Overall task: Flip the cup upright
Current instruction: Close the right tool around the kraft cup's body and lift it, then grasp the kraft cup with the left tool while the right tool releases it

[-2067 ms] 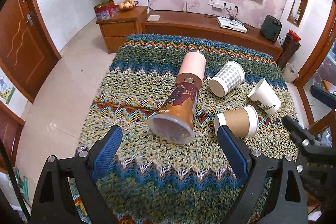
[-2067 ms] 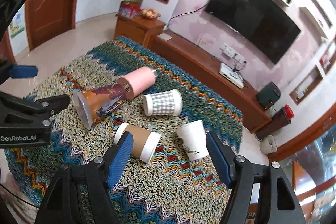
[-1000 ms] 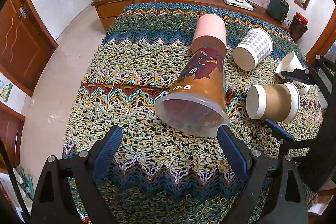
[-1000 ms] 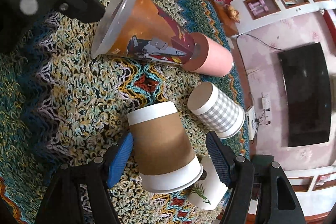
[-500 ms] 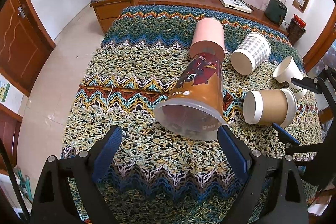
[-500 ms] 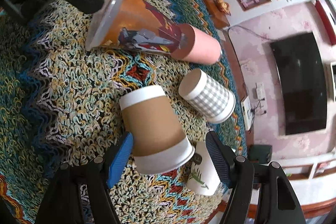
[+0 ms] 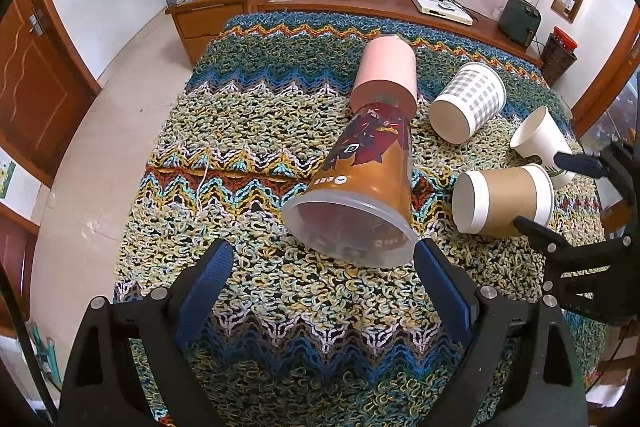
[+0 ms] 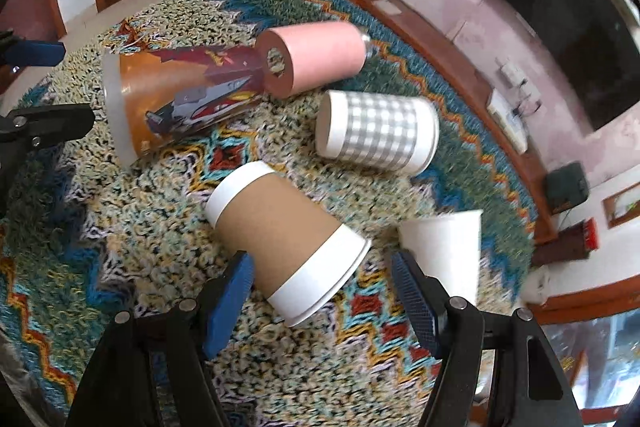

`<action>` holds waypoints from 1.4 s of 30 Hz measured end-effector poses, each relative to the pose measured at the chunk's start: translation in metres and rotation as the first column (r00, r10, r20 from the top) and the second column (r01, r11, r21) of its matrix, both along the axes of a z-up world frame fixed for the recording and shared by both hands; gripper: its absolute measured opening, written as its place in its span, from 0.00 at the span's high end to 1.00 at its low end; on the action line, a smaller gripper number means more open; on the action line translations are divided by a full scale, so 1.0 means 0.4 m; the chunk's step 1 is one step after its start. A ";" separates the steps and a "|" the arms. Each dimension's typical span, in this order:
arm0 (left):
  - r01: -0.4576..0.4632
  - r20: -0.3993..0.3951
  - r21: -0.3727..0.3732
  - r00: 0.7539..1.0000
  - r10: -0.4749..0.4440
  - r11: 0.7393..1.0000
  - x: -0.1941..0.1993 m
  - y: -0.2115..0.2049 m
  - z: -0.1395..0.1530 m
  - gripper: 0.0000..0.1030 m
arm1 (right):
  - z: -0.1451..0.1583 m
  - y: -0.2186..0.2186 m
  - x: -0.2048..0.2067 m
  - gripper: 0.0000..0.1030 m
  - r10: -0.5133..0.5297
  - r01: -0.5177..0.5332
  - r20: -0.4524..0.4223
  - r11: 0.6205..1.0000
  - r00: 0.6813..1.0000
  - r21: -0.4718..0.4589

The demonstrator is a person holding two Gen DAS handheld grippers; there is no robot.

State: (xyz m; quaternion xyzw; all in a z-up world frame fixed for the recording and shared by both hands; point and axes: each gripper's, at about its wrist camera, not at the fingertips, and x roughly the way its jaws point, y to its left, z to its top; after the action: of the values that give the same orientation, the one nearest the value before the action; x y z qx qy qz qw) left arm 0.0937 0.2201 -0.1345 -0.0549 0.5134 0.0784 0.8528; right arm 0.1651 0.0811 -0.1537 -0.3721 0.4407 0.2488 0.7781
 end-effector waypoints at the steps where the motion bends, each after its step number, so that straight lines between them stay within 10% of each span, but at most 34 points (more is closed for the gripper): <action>1: 0.000 0.001 -0.001 1.000 0.000 1.000 0.000 0.000 0.000 0.09 | 0.000 0.011 -0.004 0.30 0.019 -0.019 0.007 1.000 1.000 -0.010; 9: -0.030 -0.001 0.004 1.000 0.030 1.000 -0.003 0.027 0.000 0.09 | -0.054 0.087 -0.060 0.30 0.298 -0.284 0.049 0.939 0.953 -0.196; 23: -0.059 -0.012 -0.029 0.998 0.059 0.998 -0.003 0.067 -0.004 0.09 | -0.166 0.109 -0.145 0.42 0.619 -0.498 0.059 0.681 0.783 -0.536; 36: -0.061 0.002 -0.076 0.998 0.061 0.995 -0.071 0.058 0.035 0.10 | -0.124 0.009 -0.483 0.42 0.899 -0.726 -0.024 0.337 0.437 -0.600; 42: -0.032 -0.008 -0.077 0.999 0.032 0.997 -0.118 0.029 0.046 0.10 | -0.152 -0.008 -0.594 0.41 0.937 -0.775 -0.086 0.226 0.339 -0.590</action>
State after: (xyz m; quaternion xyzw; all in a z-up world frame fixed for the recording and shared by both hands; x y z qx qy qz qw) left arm 0.0464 0.2317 -0.1160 -0.0956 0.5180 0.0724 0.8469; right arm -0.0724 0.0778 -0.2145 -0.7843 0.0884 0.4472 0.4208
